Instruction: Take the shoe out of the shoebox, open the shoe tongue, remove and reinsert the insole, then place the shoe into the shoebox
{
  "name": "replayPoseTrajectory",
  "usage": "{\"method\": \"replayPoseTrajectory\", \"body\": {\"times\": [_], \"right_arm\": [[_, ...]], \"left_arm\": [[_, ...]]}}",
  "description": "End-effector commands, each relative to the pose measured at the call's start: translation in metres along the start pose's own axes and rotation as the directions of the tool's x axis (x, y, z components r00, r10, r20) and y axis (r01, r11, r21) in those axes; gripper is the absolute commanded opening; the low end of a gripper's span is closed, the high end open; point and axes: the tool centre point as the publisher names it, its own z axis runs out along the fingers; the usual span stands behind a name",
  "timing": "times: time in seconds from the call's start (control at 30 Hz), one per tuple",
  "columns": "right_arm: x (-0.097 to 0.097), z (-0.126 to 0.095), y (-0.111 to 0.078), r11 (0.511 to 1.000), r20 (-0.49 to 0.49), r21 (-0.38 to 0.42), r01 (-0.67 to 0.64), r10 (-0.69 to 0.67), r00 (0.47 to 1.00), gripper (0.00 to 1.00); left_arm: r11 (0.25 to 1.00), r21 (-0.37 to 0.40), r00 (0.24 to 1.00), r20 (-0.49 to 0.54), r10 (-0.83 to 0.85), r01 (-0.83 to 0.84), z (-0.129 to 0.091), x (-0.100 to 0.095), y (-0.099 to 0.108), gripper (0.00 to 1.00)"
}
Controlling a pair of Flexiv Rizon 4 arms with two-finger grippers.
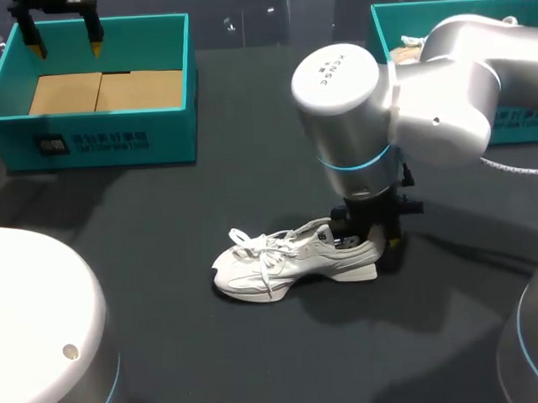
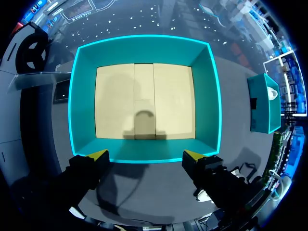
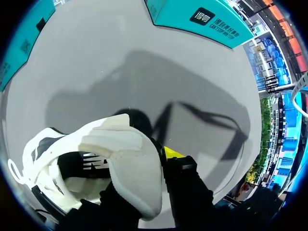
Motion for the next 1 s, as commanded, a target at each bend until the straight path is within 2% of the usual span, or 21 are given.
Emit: {"method": "replayPoseTrajectory", "body": {"times": [0.03, 0.2, 0.37, 0.43, 0.53, 0.87, 0.97, 1.0], "right_arm": [[0.003, 0.002, -0.001, 1.000, -0.006, 0.002, 0.008, -0.008, 1.000, 0.02], [0.004, 0.002, -0.001, 1.000, -0.011, 0.004, 0.025, -0.025, 1.000, 0.00], [0.004, 0.003, -0.001, 0.999, -0.019, 0.009, 0.033, -0.033, 0.999, 0.40], [0.004, 0.002, -0.002, 0.999, -0.025, 0.010, 0.037, -0.036, 0.999, 0.49], [0.004, -0.003, -0.003, 0.999, -0.051, 0.001, 0.044, -0.044, 0.998, 1.00], [-0.007, -0.047, 0.001, 0.995, -0.136, -0.045, 0.089, -0.094, 0.986, 1.00], [-0.011, -0.066, 0.003, 0.987, -0.177, -0.069, 0.143, -0.153, 0.972, 1.00], [-0.012, -0.073, 0.003, 0.982, -0.226, -0.075, 0.175, -0.188, 0.956, 1.00]], "left_arm": [[1.000, 0.000, 1.000, 0.001, 0.000, 0.000, 0.000, 0.000, 0.000, 1.00], [1.000, 0.000, 1.000, 0.001, 0.000, 0.000, 0.000, 0.000, 0.000, 1.00], [1.000, 0.000, 1.000, 0.001, 0.000, 0.000, 0.000, 0.000, 0.000, 1.00], [1.000, 0.000, 1.000, 0.001, 0.000, 0.000, 0.000, 0.000, 0.000, 1.00], [1.000, 0.000, 1.000, 0.001, 0.000, 0.000, 0.000, 0.000, 0.000, 1.00], [1.000, 0.000, 1.000, 0.001, 0.000, 0.000, 0.000, 0.000, 0.000, 1.00], [1.000, 0.000, 1.000, 0.001, 0.000, 0.000, 0.000, 0.000, 0.000, 1.00], [1.000, 0.000, 1.000, 0.001, 0.000, 0.000, 0.000, 0.000, 0.000, 1.00]]}}
